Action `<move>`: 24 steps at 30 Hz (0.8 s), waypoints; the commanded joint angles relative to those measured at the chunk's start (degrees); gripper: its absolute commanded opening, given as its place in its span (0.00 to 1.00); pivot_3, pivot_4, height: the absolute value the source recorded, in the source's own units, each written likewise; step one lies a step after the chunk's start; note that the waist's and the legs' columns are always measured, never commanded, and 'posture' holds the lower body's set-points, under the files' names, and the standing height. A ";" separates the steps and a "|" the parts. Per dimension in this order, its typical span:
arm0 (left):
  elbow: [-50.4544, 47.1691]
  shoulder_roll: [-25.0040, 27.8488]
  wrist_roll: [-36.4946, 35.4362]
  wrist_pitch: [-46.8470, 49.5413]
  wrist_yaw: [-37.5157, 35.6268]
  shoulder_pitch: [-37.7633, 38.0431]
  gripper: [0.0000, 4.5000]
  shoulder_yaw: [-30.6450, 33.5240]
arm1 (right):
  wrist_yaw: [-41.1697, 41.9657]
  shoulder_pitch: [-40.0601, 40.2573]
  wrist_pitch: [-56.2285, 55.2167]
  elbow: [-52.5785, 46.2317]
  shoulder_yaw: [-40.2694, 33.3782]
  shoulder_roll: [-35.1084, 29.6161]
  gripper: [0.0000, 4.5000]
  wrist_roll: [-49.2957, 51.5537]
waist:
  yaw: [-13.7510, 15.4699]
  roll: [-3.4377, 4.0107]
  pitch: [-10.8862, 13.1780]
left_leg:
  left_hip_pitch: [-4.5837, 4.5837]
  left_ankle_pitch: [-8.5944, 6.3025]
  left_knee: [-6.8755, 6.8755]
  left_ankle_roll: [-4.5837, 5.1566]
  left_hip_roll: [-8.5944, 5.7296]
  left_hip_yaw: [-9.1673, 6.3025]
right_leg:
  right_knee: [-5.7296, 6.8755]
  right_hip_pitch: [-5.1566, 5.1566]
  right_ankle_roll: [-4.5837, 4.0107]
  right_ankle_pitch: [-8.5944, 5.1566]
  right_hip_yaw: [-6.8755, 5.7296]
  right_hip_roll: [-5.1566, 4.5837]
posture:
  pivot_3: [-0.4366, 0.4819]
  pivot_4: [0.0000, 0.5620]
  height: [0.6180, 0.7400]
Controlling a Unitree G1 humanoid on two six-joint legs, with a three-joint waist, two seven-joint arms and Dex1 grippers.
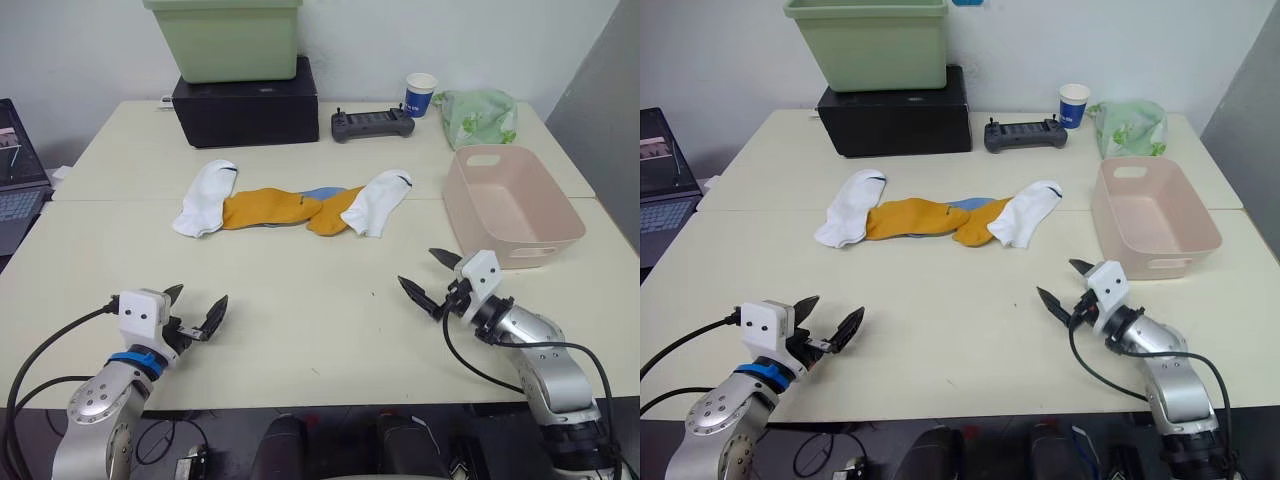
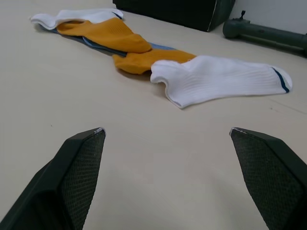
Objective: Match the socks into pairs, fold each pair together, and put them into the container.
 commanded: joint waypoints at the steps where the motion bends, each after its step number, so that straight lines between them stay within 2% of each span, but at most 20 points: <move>1: -3.54 -0.42 -1.11 -1.30 0.62 0.81 1.00 1.74 | 2.10 -4.58 0.63 -1.89 1.33 -0.08 0.99 1.30 | -0.04 0.00 0.00 | 0.00 0.00 0.00 0.00 0.01 0.00 | 0.00 0.00 0.00 0.00 0.00 0.00 | 0.48 0.27 1.00; 7: -6.57 -2.06 -1.19 -1.47 2.20 5.14 1.00 3.12 | 2.69 -11.54 6.81 -2.59 3.74 3.63 0.99 5.13 | -0.02 -0.01 0.00 | -0.01 0.00 0.00 0.00 0.01 -0.02 | -0.02 0.00 0.00 0.00 0.01 -0.02 | 0.48 0.27 1.00; 11: -9.33 -4.75 -1.24 -2.40 4.11 10.32 1.00 4.93 | 2.95 -13.88 10.03 -4.21 5.13 4.92 0.99 6.61 | -0.04 -0.03 0.00 | -0.01 0.00 0.00 0.01 0.03 -0.02 | -0.03 0.00 0.00 0.00 0.01 -0.13 | 0.48 0.27 1.00; 14: -10.03 -4.95 -0.89 -2.56 4.52 10.96 1.00 4.81 | 2.79 -14.37 10.12 -3.86 5.47 5.33 0.99 6.50 | 0.06 -0.06 0.00 | -0.01 0.00 0.00 0.01 0.02 -0.04 | -0.01 0.00 -0.01 0.00 -0.02 -0.17 | 0.48 0.27 1.00; 20: -6.77 -0.31 -1.31 1.90 5.74 2.63 1.00 5.65 | 3.02 -12.80 8.25 -3.21 5.50 4.33 0.99 4.86 | 0.24 -0.11 -0.02 | -0.02 0.00 0.02 0.01 -0.06 -0.10 | -0.02 0.05 -0.01 0.00 -0.12 -0.06 | 0.48 0.27 1.00; 24: 1.50 6.07 0.36 5.08 4.32 -9.12 1.00 3.71 | 1.89 -11.75 7.63 -3.66 4.76 3.89 0.99 4.19 | 0.14 -0.12 -0.03 | 0.00 0.00 0.01 0.00 -0.03 -0.13 | 0.04 0.02 -0.01 0.00 -0.15 0.04 | 0.48 0.27 1.00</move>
